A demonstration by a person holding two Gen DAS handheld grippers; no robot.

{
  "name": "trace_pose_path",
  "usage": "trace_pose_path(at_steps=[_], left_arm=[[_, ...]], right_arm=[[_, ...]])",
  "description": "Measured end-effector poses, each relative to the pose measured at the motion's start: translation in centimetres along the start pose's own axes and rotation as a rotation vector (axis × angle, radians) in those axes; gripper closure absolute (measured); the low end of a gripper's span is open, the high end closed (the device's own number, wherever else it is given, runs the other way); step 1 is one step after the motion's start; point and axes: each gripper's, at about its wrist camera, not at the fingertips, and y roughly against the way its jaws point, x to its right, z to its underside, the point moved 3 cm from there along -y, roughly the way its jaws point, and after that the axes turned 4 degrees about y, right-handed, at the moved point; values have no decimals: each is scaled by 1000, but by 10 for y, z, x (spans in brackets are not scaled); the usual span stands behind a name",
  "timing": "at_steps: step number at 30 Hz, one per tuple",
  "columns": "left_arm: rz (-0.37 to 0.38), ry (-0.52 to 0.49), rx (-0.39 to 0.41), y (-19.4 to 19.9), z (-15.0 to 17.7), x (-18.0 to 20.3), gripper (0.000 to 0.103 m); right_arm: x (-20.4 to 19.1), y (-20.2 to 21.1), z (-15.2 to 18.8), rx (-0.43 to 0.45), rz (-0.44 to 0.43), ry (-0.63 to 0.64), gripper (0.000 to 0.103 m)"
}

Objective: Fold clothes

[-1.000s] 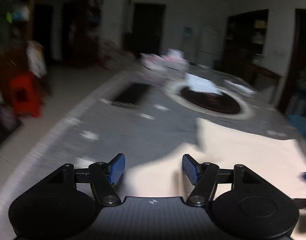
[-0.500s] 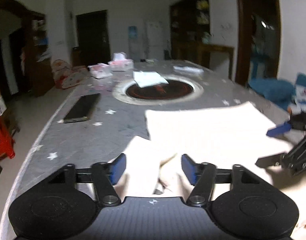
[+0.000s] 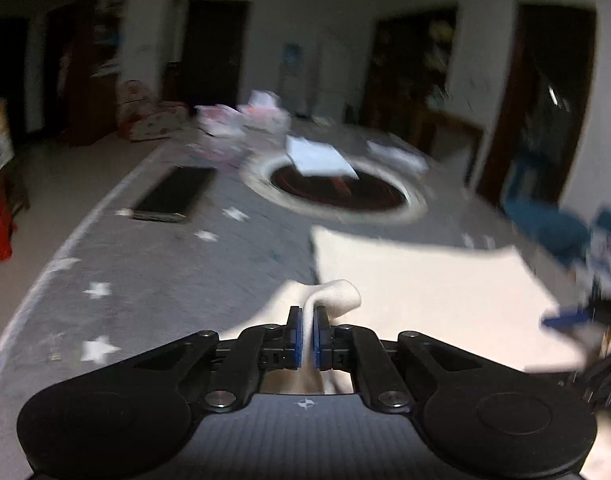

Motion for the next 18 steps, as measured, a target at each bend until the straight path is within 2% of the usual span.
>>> trace_pose_path(at_steps=[3,7,11,18], left_arm=[[-52,94,69,22,-10,-32,98],[-166,170,114,48,-10,-74,98],[-253,232,101,62,6,-110,98],[-314,264,66,65,29,-134,98]], right_arm=[[-1,1,0,0,3,1,10],[-3,3,0,4,22,11,10],[-8,13,0,15,31,29,10],[-32,36,6,27,6,93,10]])
